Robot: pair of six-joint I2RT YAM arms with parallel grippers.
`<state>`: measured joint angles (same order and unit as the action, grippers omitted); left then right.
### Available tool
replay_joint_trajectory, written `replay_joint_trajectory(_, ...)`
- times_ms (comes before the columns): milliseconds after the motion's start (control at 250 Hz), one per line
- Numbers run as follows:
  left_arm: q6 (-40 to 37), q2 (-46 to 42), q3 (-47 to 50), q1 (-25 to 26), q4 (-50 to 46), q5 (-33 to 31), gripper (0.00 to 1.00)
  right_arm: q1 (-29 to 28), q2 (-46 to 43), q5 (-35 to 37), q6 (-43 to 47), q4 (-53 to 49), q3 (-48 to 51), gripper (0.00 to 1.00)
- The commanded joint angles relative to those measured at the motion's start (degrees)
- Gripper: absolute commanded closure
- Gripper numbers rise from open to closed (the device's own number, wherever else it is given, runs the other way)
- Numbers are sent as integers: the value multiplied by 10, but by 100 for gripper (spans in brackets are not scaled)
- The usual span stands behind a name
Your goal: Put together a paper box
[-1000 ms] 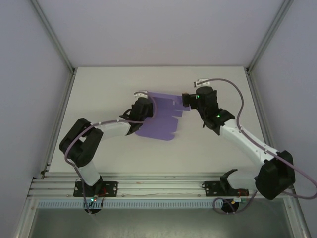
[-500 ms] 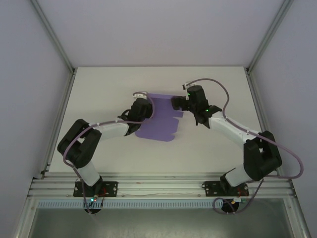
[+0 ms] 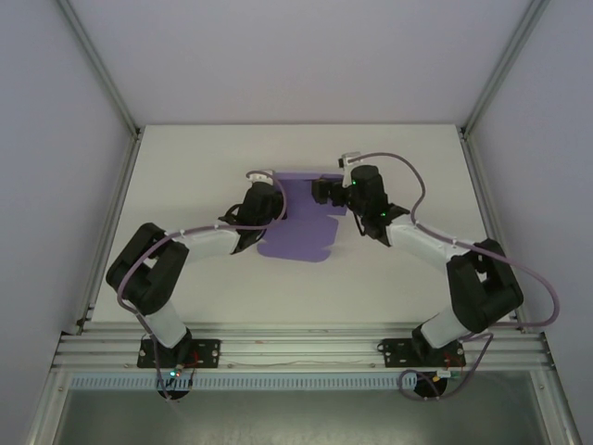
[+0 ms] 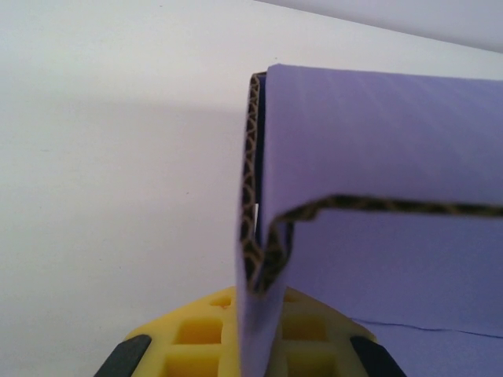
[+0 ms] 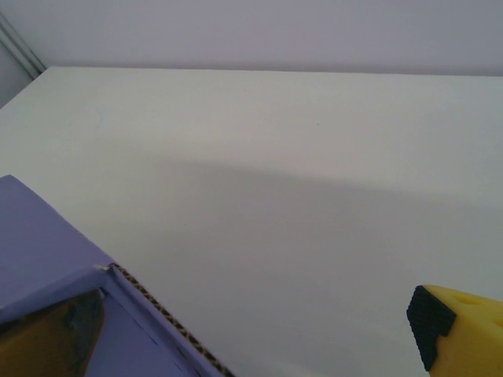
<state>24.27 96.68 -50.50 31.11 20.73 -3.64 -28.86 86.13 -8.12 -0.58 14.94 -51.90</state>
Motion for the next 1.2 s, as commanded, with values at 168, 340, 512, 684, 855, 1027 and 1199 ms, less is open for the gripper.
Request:
replay_joint_trajectory(168,8,-44,3,-2,-9,-19,100,-4,-167,94,-13,-94,69,0)
replay_joint_trajectory(340,-12,-62,24,-10,28,2,100,1,-265,182,-74,-205,108,0)
replay_joint_trajectory(512,-19,-69,21,-13,27,-8,100,5,-274,191,-101,-257,128,0)
replay_joint_trajectory(684,-19,-65,12,-15,17,-4,100,10,-244,206,-109,-248,134,0)
replay_joint_trajectory(855,-23,-71,18,-15,25,4,100,23,-209,186,-103,-213,130,0)
replay_joint_trajectory(1027,-26,-75,15,-16,14,6,100,26,-174,145,-81,-210,103,0)
replay_joint_trajectory(1199,-19,-69,13,-16,21,13,100,26,-153,75,-73,-164,93,0)
